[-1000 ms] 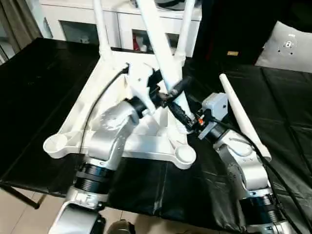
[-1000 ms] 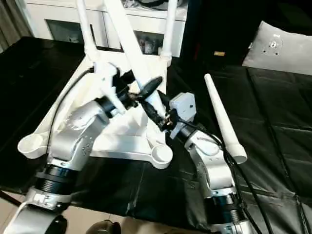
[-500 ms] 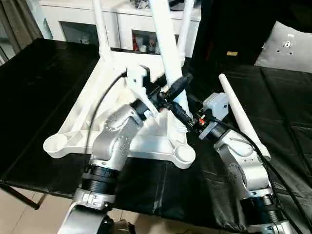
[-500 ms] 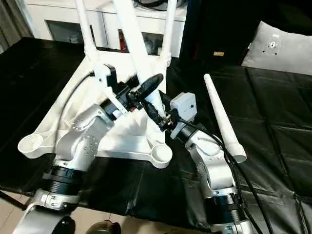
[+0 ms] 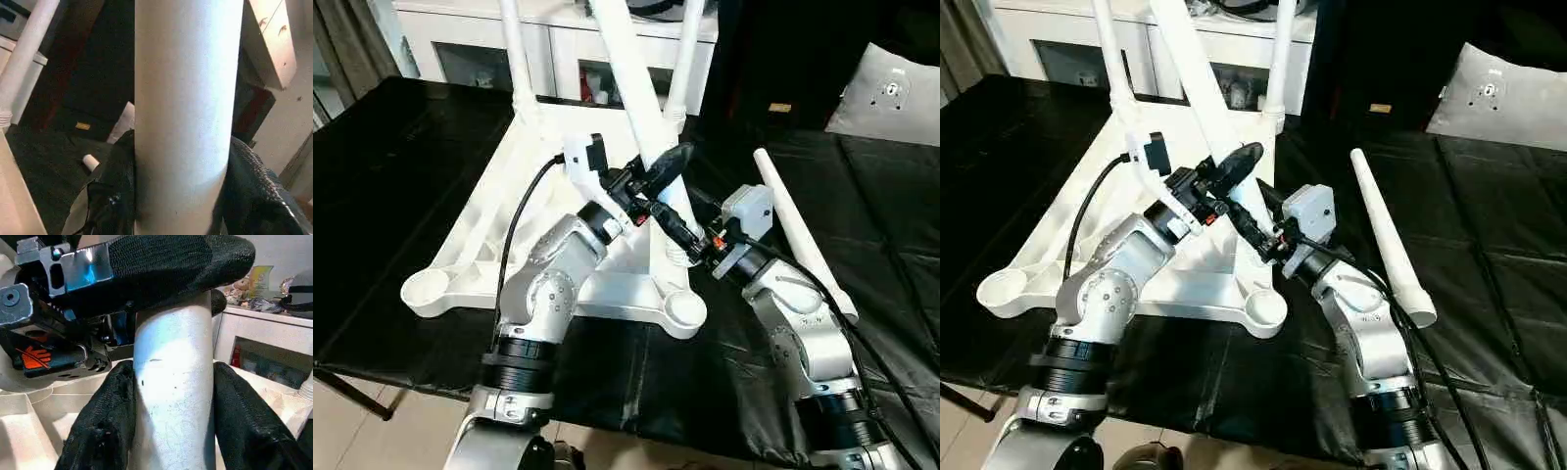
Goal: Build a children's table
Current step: Pick table leg
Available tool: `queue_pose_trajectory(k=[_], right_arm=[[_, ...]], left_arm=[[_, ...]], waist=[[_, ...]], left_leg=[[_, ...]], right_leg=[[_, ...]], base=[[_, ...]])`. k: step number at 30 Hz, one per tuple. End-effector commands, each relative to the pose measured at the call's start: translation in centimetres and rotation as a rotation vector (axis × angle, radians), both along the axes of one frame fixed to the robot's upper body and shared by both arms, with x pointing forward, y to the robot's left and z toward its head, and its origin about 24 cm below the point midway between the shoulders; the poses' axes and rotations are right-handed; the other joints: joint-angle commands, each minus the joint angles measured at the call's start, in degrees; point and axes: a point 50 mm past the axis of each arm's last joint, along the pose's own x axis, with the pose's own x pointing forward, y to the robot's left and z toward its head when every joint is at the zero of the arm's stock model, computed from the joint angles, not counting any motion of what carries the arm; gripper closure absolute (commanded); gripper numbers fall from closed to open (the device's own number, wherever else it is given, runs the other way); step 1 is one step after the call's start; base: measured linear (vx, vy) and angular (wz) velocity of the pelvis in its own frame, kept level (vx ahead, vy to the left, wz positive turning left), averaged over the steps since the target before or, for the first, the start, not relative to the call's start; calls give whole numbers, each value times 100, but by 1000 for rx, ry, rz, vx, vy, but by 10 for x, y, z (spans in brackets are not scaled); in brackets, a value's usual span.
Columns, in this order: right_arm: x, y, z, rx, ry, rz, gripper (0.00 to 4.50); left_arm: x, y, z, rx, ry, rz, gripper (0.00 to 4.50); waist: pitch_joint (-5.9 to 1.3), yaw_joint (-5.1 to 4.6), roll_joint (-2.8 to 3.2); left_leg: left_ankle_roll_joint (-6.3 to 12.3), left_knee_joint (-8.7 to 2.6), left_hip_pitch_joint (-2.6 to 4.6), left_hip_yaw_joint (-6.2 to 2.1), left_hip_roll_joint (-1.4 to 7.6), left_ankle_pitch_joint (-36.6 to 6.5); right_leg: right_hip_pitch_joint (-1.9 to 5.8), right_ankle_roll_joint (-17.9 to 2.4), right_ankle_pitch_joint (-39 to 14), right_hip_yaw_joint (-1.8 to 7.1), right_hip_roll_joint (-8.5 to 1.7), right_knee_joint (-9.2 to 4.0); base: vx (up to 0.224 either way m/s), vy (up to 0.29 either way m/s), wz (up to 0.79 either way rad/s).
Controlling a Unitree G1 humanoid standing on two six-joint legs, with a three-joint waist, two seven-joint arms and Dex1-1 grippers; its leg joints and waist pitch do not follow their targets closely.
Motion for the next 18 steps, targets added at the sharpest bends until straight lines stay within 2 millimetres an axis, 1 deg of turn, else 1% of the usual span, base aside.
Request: queue_pose_trajectory(k=[1, 2, 4, 6, 7, 8, 9, 10, 12, 13, 15, 16, 17, 18], right_arm=[[3, -3, 3, 4, -2, -24, 262], [4, -3, 4, 20, 11, -22, 227], [5, -4, 5, 37, 23, -19, 192], [4, -5, 7, 77, 50, 4, 190], [4, -6, 8, 89, 57, 17, 164], [4, -6, 9, 93, 59, 21, 164], [3, -10, 13, 117, 70, 39, 153], [2, -14, 16, 141, 78, 45, 153], [2, -16, 19, 170, 90, 53, 114], [3, -23, 25, 205, 102, 48, 114], [5, -31, 28, 236, 122, 24, 109], [8, -38, 31, 246, 134, -10, 93], [10, -41, 31, 247, 136, -25, 79], [10, -46, 31, 239, 182, -19, 79]], left_arm=[[4, 4, 14, 45, -52, 72, 260], [6, 6, 17, 65, -60, 86, 260], [7, 7, 19, 79, -68, 92, 260], [8, 9, 23, 99, -79, 93, 260], [9, 10, 24, 110, -84, 93, 260], [9, 10, 25, 113, -85, 94, 260], [11, 13, 27, 127, -91, 93, 260], [11, 14, 29, 127, -93, 88, 260], [11, 15, 31, 128, -92, 82, 260], [12, 17, 33, 131, -89, 69, 260], [12, 19, 36, 123, -90, 48, 260], [11, 20, 39, 108, -86, 28, 260], [11, 21, 40, 102, -84, 22, 260], [10, 22, 41, 98, -80, -15, 260]], waist=[[-453, 14, -15], [-453, 10, -10], [-459, 14, -6], [-466, 17, 0], [-472, 18, 1], [-469, 16, -1], [-465, 20, 7], [-473, 26, 8], [-472, 36, 13], [-468, 42, 19], [-465, 66, 14], [-463, 69, 16], [-459, 69, 14], [-457, 77, 16]], left_leg=[[237, -348, 144, -132, 376, -985], [237, -351, 147, -136, 381, -984], [256, -345, 143, -136, 374, -951], [242, -338, 137, -135, 371, -917], [251, -336, 142, -135, 366, -901], [275, -336, 140, -134, 369, -897], [273, -336, 142, -136, 366, -891], [275, -336, 148, -137, 375, -877], [277, -335, 154, -135, 377, -870], [274, -334, 161, -133, 374, -878], [230, -335, 159, -133, 369, -883], [211, -334, 164, -127, 366, -883], [170, -339, 162, -124, 365, -887], [131, -330, 166, -117, 355, -899]], right_leg=[[256, -1051, -492, 310, -653, -519], [256, -1051, -459, 309, -655, -511], [261, -1057, -369, 310, -651, -501], [268, -1078, -270, 304, -652, -491], [274, -1082, -229, 305, -651, -491], [275, -1089, -202, 304, -651, -487], [275, -1090, -202, 300, -642, -490], [278, -1095, -178, 300, -647, -486], [268, -1106, -152, 301, -646, -478], [265, -1115, -165, 301, -649, -480], [260, -1115, -300, 295, -650, -488], [258, -1126, -322, 295, -650, -492], [249, -1143, -359, 292, -641, -488], [250, -1146, -402, 296, -644, -493]], base=[[0, 0, 0], [0, 0, 0], [0, 0, 0], [0, 0, 0], [0, 0, 0], [0, 0, 0], [0, 0, 0], [0, 0, 0], [0, 0, 0], [0, 0, 0], [0, 0, 0], [0, 0, 0], [0, 0, 0], [0, 0, 0]])
